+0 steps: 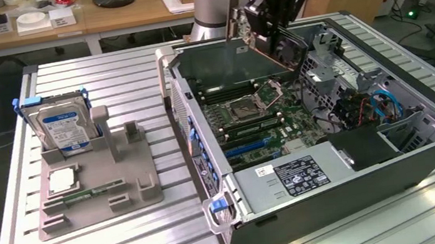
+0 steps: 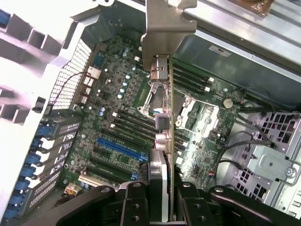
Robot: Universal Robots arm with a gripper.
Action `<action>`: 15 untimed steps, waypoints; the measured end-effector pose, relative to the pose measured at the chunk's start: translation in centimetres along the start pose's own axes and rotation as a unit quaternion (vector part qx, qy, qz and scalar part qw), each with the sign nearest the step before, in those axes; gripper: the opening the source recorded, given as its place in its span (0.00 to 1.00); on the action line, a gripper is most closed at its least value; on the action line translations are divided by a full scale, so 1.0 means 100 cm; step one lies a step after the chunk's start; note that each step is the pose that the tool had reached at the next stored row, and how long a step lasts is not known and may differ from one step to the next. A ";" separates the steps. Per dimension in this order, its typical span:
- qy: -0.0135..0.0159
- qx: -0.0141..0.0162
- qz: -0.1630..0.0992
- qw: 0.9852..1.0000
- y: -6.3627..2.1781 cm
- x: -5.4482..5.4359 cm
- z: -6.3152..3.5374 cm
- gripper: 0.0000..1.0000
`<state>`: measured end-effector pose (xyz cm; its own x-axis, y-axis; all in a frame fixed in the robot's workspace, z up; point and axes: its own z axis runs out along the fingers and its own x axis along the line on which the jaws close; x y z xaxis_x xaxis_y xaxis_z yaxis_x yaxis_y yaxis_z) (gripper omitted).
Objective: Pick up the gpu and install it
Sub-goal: 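Insert the gpu into the slot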
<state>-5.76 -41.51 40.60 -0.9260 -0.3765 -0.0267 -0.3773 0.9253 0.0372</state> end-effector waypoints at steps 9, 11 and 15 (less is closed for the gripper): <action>0.002 -0.001 -0.041 0.999 -0.0004 0.000 0.0000 0.28; 0.002 -0.001 -0.050 0.999 -0.0005 0.000 0.0000 0.28; 0.002 -0.002 -0.067 0.998 -0.0008 0.000 0.0000 0.28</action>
<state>-5.76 -41.60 40.60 -0.8670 -0.4976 -0.0268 -0.4983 0.8662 0.0372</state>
